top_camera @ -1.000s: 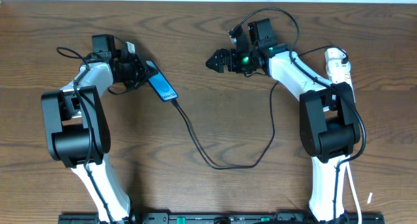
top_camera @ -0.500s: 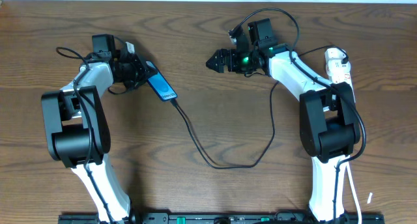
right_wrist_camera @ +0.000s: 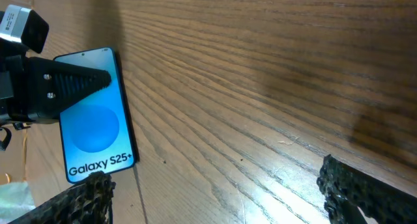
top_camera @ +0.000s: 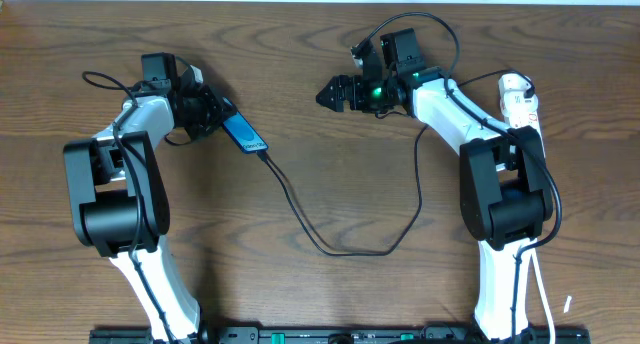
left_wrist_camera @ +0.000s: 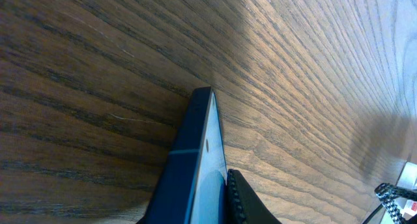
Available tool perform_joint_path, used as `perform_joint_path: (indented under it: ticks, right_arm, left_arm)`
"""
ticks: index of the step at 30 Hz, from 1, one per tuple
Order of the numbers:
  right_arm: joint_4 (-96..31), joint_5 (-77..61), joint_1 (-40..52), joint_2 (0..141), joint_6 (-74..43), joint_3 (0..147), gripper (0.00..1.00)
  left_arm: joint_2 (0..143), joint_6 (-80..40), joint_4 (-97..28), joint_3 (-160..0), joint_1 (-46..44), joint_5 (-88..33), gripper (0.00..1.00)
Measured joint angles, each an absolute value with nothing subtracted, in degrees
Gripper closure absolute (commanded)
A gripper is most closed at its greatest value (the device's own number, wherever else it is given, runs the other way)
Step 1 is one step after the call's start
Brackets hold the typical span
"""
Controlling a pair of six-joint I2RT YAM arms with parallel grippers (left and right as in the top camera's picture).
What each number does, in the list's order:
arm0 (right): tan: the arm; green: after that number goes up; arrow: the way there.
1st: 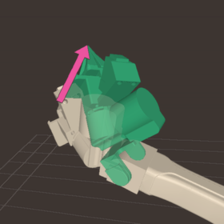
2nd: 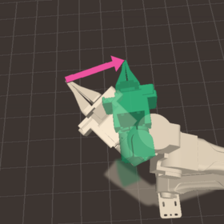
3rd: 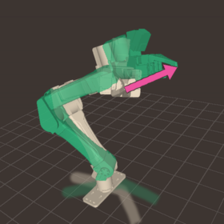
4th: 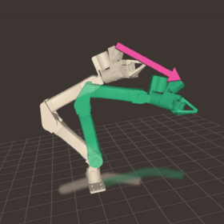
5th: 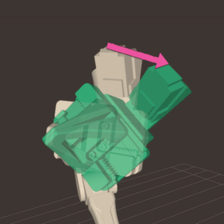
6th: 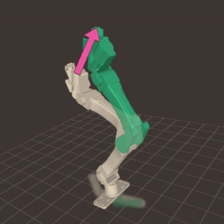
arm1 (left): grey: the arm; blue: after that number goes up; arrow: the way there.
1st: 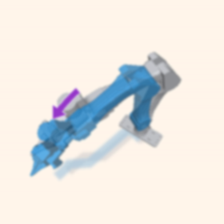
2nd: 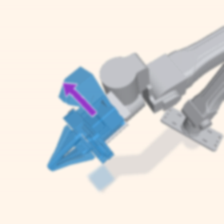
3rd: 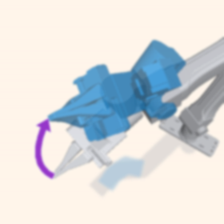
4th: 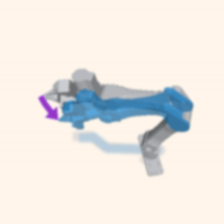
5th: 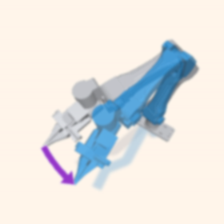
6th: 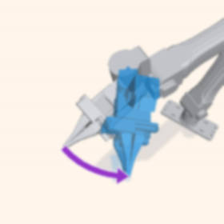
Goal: Plug charger to phone and switch on socket
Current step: 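Lay the phone flat on the table with the left gripper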
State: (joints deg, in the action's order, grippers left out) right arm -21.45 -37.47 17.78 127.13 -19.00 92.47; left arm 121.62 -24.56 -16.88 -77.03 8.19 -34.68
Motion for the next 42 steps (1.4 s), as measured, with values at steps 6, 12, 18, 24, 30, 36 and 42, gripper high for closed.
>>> perform_joint_path:
  ticks: [6, 12, 18, 24, 30, 36, 42]
  right_arm:
    - [-21.5, -37.5, 17.8, 127.1, -19.0, 92.5, 0.01]
    - [-21.5, -37.5, 17.8, 127.1, -19.0, 92.5, 0.01]
    - [-21.5, -37.5, 17.8, 127.1, -19.0, 92.5, 0.01]
    - [-21.5, -37.5, 17.8, 127.1, -19.0, 92.5, 0.01]
    - [-21.5, -37.5, 17.8, 127.1, -19.0, 92.5, 0.01]
    - [-21.5, -37.5, 17.8, 127.1, -19.0, 92.5, 0.01]
    - [-21.5, -37.5, 17.8, 127.1, -19.0, 92.5, 0.01]
  left_arm:
    - [121.6, -24.4, -16.9, -77.0, 8.2, -34.6, 0.83]
    - [121.6, -24.3, -16.9, -77.0, 8.2, -34.5, 0.75]
    - [121.5, -23.9, -16.9, -77.1, 8.2, -34.5, 0.73]
    - [121.5, -23.9, -16.9, -77.1, 8.2, -34.5, 0.73]
    - [121.5, -23.9, -16.9, -77.1, 8.2, -34.6, 0.67]
    - [121.4, -23.9, -16.9, -77.2, 8.2, -34.8, 0.66]
    - [121.3, -23.9, -17.6, -77.5, 8.1, -34.8, 0.60]
